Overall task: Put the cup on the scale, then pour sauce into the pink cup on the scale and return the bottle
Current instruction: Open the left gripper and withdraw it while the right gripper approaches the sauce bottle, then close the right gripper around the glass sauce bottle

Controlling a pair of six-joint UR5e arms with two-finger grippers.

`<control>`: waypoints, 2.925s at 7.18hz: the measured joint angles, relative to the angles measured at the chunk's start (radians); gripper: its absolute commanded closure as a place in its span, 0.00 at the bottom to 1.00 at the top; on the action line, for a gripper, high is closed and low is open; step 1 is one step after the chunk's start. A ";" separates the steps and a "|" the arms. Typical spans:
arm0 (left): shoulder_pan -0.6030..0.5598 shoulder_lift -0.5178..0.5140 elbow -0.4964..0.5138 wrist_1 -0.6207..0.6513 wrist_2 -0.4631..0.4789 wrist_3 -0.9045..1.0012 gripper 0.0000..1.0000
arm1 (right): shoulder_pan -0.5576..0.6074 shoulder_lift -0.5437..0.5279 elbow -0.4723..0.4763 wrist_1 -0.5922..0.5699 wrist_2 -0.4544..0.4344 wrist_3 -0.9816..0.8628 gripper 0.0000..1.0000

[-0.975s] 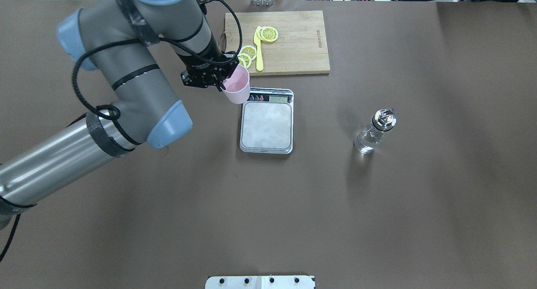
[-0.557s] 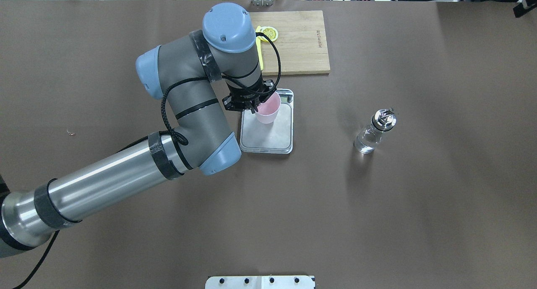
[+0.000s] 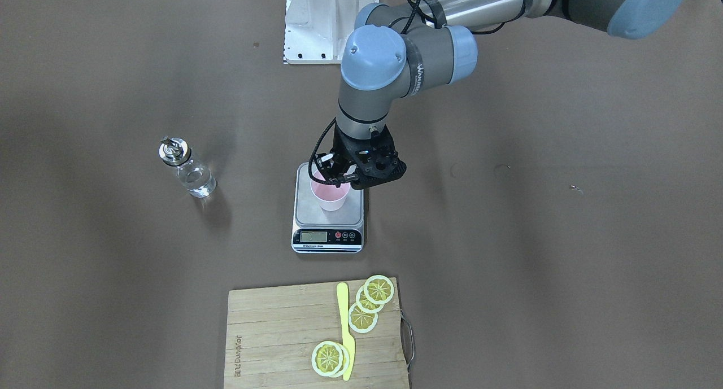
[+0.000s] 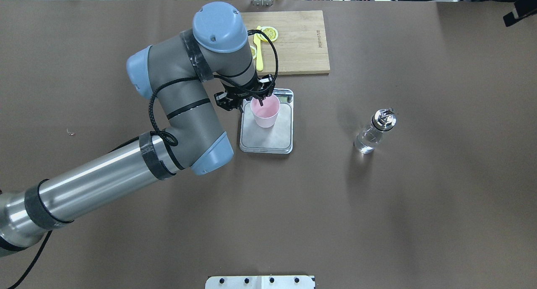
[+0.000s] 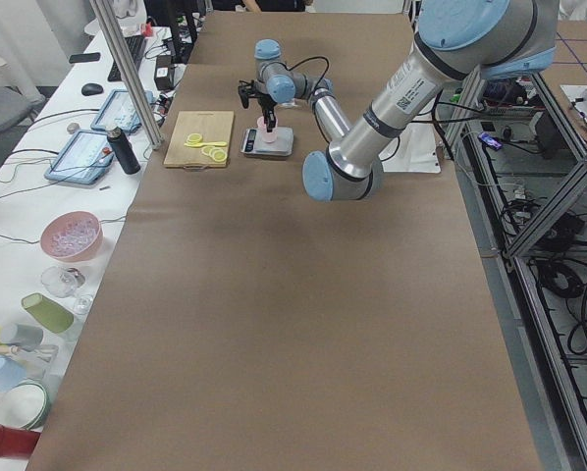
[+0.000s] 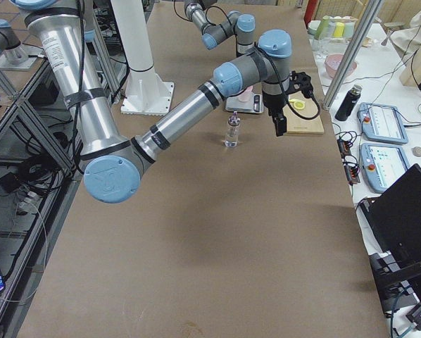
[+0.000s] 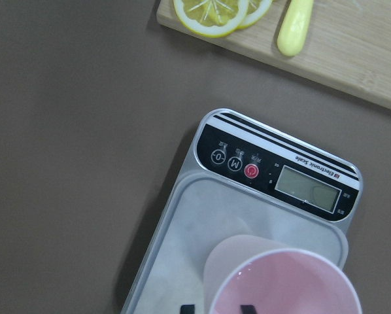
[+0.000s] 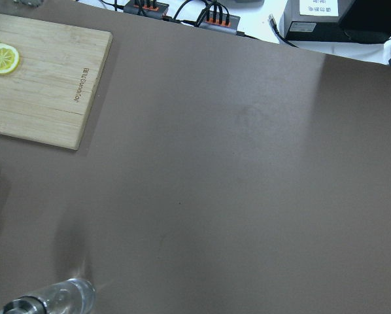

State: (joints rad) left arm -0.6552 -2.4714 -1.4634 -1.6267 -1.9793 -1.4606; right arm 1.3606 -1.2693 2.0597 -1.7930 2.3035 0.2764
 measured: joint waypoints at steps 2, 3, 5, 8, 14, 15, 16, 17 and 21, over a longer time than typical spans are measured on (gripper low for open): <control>-0.044 0.072 -0.080 0.005 -0.003 0.052 0.01 | -0.151 -0.066 0.172 0.089 -0.137 0.237 0.02; -0.066 0.113 -0.120 0.009 -0.008 0.092 0.01 | -0.264 -0.116 0.245 0.168 -0.238 0.372 0.02; -0.104 0.191 -0.185 0.013 -0.030 0.158 0.01 | -0.456 -0.249 0.340 0.330 -0.412 0.531 0.02; -0.123 0.248 -0.214 0.008 -0.031 0.204 0.01 | -0.706 -0.414 0.376 0.514 -0.684 0.613 0.02; -0.128 0.291 -0.209 0.002 -0.027 0.290 0.01 | -0.957 -0.579 0.182 0.925 -1.013 0.627 0.04; -0.129 0.291 -0.208 0.002 -0.027 0.291 0.01 | -0.976 -0.583 0.144 0.976 -1.046 0.626 0.05; -0.128 0.292 -0.207 0.002 -0.023 0.292 0.01 | -0.993 -0.581 0.104 1.031 -1.076 0.625 0.05; -0.128 0.293 -0.206 0.002 -0.015 0.293 0.01 | -1.006 -0.573 0.049 1.106 -1.107 0.621 0.04; -0.128 0.297 -0.197 0.002 -0.006 0.293 0.01 | -1.039 -0.471 -0.091 1.219 -1.170 0.596 0.04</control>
State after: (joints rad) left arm -0.7837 -2.1739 -1.6609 -1.6249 -1.9854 -1.1674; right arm 0.3219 -1.7405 1.9691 -0.5740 1.1334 0.8727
